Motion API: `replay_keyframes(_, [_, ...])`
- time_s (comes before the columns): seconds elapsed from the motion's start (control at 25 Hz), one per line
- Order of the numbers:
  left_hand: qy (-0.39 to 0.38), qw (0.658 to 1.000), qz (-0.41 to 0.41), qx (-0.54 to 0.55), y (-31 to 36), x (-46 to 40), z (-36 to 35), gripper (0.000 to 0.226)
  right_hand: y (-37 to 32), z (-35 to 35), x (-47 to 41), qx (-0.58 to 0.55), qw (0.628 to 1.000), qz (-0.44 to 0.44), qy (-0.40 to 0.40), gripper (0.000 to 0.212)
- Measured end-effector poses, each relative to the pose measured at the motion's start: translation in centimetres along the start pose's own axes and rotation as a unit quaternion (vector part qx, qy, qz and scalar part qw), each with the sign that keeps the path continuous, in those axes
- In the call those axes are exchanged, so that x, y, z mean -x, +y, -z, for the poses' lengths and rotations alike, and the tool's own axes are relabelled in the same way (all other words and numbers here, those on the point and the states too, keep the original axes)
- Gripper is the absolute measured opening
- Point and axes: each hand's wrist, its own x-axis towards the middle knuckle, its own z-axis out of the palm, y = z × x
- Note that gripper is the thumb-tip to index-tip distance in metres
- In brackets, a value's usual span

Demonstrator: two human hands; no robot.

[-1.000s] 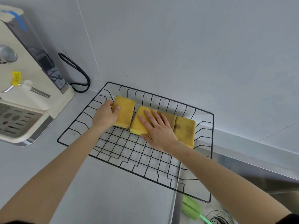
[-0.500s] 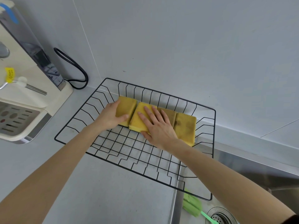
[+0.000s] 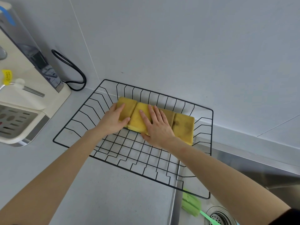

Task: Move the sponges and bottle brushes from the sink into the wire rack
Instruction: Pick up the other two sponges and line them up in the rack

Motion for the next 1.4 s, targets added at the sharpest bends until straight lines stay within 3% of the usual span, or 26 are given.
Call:
replay_keyframes(0.24, [-0.011, 0.993, 0.004, -0.116, 1.1, 1.9, 1.3, 0.067, -0.3, 2.4, 1.7, -0.039, 0.999, -0.033, -0.008, 0.078])
replay_keyframes(0.92, [0.044, 0.976, -0.164, -0.137, 14.1, 13.5, 3.3, 0.064, 3.0, 9.7, 18.2, -0.08, 0.985, -0.134, 0.072, 0.066])
replay_keyframes(1.4, [0.002, 0.958, -0.252, -0.138, 21.5, 20.0, -3.8, 0.065, 6.5, 7.8, 28.5, -0.117, 0.974, -0.18, 0.076, 0.063])
